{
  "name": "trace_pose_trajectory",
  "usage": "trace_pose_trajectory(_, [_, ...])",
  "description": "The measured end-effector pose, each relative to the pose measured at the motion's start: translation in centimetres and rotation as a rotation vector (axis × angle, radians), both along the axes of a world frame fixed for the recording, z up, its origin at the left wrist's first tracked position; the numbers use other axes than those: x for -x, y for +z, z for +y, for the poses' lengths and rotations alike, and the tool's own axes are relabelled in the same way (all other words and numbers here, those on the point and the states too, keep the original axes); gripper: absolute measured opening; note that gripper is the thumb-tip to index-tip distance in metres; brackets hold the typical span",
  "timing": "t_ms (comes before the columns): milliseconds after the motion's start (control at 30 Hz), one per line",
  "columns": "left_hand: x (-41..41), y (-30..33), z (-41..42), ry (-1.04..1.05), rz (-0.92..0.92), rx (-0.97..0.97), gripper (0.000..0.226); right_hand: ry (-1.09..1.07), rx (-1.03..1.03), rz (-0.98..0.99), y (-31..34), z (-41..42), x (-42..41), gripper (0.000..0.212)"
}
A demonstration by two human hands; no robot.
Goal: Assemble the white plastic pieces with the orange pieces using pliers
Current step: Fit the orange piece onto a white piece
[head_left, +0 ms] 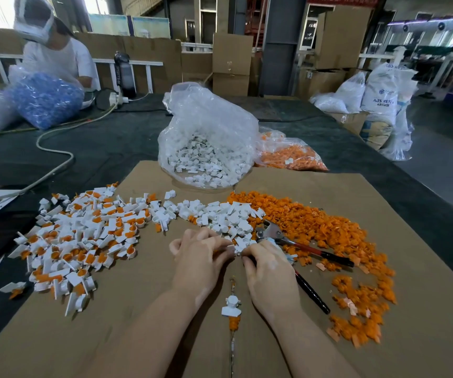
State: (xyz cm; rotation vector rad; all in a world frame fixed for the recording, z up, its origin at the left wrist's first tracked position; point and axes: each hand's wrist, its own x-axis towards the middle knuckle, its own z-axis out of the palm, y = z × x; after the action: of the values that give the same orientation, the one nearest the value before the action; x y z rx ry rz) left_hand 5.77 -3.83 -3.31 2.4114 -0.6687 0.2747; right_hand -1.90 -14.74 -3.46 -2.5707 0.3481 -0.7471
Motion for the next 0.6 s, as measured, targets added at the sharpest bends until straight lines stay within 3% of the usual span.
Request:
trace_pose_trajectory(133, [0.1,0.3,0.4,0.033,0.042,0.185,0.017,0.012,-0.002,0.017,-0.1,-0.1,0.0,0.005])
trace_pose_trajectory(233, [0.1,0.4,0.8,0.17,0.072,0.338,0.019,0.024,-0.017,0.007,0.1,-0.2,-0.1,0.007])
trace_pose_trajectory(367, [-0.5,0.1,1.7,0.293,0.272,0.641,0.015,0.119,0.055,0.024,0.5,0.2,-0.5,0.013])
trace_pose_trajectory(467, [-0.7,0.0,1.7,0.307,0.344,0.672,0.021,0.217,0.102,0.034,0.9,0.7,-1.0,0.023])
trace_pose_trajectory(600, [-0.8,0.0,1.6,0.308,0.327,0.672,0.012,0.308,0.171,0.038,1.4,1.1,-2.2,0.034])
